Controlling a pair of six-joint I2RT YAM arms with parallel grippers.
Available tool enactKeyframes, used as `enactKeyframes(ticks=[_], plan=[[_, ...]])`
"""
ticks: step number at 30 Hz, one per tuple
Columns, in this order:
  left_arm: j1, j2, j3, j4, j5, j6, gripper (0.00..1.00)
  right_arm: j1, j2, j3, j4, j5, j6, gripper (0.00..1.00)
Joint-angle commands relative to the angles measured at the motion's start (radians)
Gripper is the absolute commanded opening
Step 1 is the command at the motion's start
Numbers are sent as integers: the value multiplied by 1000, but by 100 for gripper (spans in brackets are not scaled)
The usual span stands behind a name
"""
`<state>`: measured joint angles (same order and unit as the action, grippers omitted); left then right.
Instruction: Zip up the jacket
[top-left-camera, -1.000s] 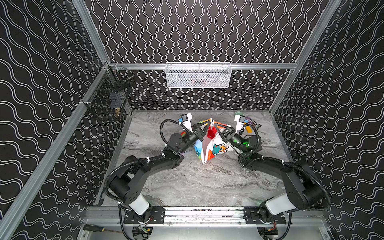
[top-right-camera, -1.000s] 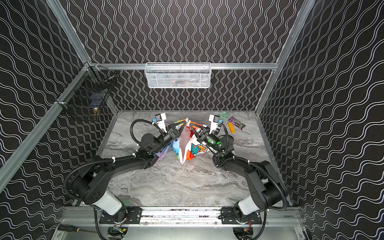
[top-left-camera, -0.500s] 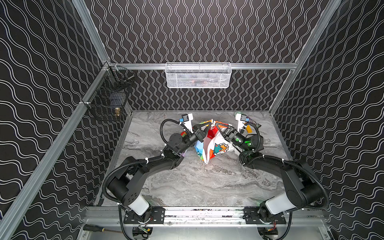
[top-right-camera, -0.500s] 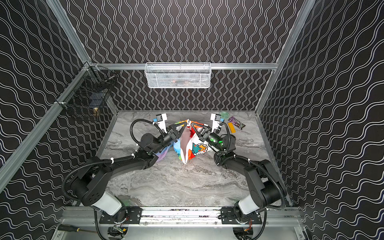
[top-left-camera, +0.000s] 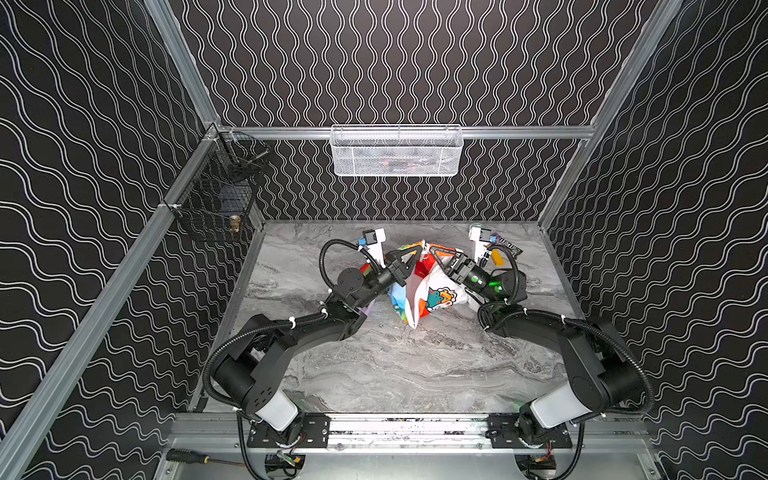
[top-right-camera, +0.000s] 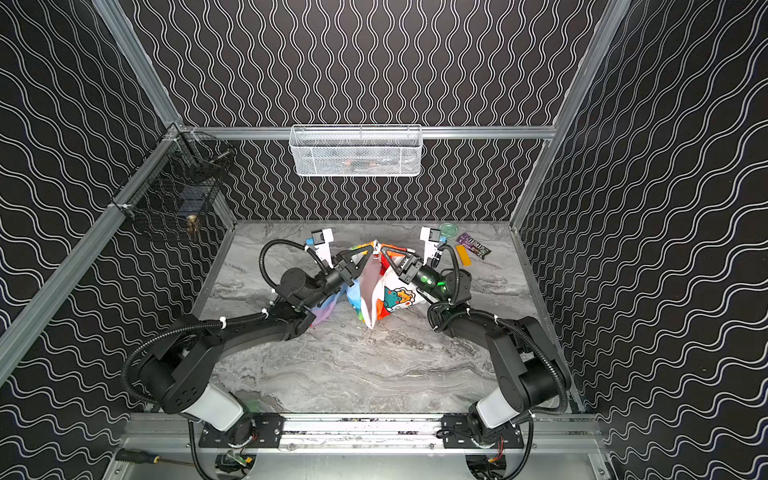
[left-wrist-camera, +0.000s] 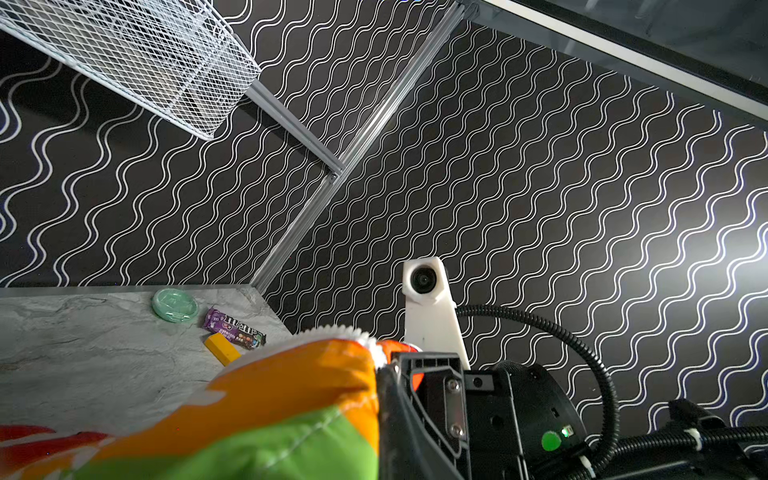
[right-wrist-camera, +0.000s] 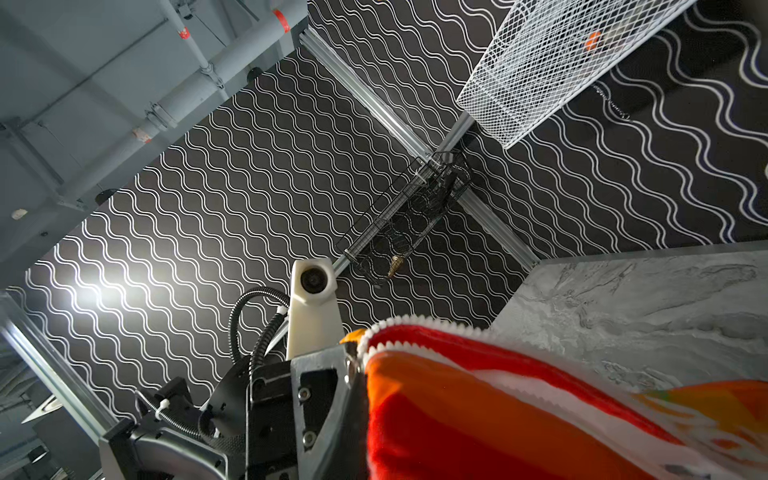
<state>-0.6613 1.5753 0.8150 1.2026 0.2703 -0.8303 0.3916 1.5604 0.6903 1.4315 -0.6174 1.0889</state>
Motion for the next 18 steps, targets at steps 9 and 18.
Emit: enactKeyframes(ticks=[9,18], plan=[[-1,-59,-7,-6,-10,143,0,-2,60,20,245,-37,270,0],[2,-72,-20,-12,-14,161,0,-2,31,-8,226,-43,256,0]])
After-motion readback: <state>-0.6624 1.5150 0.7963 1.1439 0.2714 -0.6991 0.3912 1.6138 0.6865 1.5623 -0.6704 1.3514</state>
